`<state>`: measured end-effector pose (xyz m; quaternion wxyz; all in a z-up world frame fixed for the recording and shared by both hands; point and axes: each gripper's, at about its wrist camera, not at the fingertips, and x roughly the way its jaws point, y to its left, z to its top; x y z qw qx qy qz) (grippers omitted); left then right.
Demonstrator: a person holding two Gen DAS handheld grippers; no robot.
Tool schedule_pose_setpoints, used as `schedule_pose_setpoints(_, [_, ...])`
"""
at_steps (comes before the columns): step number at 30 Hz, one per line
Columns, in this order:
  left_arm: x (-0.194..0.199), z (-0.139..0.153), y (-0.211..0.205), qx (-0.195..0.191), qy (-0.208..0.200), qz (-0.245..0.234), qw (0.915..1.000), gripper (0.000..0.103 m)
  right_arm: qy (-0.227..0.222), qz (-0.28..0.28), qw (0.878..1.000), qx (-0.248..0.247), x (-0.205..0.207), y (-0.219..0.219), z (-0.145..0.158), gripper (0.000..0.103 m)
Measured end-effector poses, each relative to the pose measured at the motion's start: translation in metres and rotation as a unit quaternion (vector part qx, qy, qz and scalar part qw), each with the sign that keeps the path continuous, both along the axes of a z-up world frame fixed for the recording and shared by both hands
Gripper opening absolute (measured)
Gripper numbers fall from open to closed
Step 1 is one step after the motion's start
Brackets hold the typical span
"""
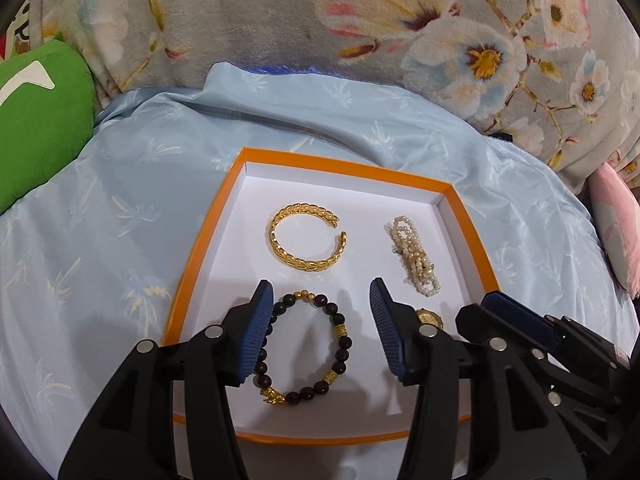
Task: Organize jewelry
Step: 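Open both grippers to release the bracelet and watch in the box, then withdraw both grippers from the box toward the silver watch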
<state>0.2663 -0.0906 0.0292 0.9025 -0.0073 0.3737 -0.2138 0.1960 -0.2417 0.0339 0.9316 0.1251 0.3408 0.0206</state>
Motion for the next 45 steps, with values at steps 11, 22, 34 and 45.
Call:
schedule_pose_setpoints(11, [-0.026, 0.022, 0.006, -0.011, -0.046, 0.006, 0.9989, 0.048, -0.015, -0.016, 1.000, 0.009, -0.019, -0.011, 0.010, 0.030])
schedule_pose_setpoints(22, [-0.097, 0.027, 0.052, -0.019, -0.062, 0.024, 0.9976, 0.049, -0.009, -0.047, 0.999, 0.008, -0.098, -0.024, 0.006, 0.030])
schedule_pose_setpoints(34, [-0.173, -0.008, 0.100, 0.010, -0.024, 0.039, 0.9989, 0.049, 0.013, 0.014, 0.999, -0.027, -0.189, 0.033, -0.014, 0.030])
schedule_pose_setpoints(45, [-0.198, -0.013, 0.111, 0.017, -0.016, 0.047, 0.9986, 0.056, 0.020, 0.045, 0.998, -0.046, -0.196, 0.057, -0.016, 0.041])
